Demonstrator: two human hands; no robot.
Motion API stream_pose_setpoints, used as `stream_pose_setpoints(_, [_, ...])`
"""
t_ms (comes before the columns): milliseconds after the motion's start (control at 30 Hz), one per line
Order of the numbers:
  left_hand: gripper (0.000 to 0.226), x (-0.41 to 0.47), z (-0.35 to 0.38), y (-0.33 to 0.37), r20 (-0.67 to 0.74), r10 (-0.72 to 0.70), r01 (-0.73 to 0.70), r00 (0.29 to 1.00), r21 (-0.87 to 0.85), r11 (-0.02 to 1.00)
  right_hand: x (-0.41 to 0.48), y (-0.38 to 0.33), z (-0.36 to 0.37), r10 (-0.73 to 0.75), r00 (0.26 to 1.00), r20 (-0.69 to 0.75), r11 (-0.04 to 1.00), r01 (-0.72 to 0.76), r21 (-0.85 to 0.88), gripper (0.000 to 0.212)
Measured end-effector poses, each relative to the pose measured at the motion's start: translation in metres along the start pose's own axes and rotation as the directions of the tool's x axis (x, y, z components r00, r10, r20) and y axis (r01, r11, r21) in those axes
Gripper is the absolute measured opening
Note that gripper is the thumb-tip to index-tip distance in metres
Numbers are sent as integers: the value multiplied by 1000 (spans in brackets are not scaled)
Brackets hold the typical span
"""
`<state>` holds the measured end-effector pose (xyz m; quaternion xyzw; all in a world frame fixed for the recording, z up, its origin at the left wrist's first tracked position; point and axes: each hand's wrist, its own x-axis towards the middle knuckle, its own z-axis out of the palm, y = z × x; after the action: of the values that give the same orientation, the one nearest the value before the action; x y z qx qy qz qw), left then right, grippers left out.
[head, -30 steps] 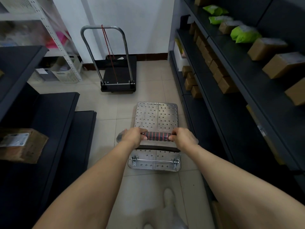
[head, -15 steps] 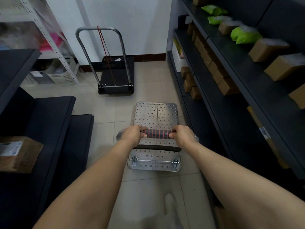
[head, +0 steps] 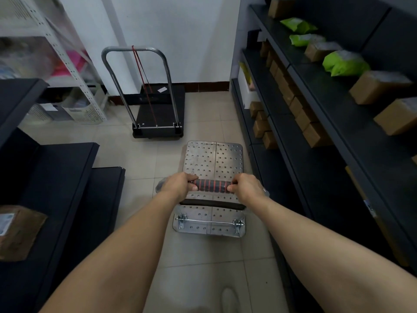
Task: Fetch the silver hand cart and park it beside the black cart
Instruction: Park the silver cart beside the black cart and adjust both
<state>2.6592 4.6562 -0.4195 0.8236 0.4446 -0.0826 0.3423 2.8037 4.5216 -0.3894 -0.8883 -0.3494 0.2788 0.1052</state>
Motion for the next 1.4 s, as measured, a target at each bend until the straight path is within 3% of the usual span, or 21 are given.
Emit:
stream_pose_setpoints(400, [40,79,-22,15,17,-19,20,1000,-64,998,73,-10,-40,-59,997,45,998,60,-35,25])
stream_pose_setpoints(567, [40,102,-30,10,-24,-36,36,999,-2,999,94,-14,-45,-101,993,63,993,104,-48,27])
stream_pose_setpoints(1400, [39,142,-29,27,-75,-62,64,995,31,997,132,-6,-64,-156,987,25,985,158,-70,24])
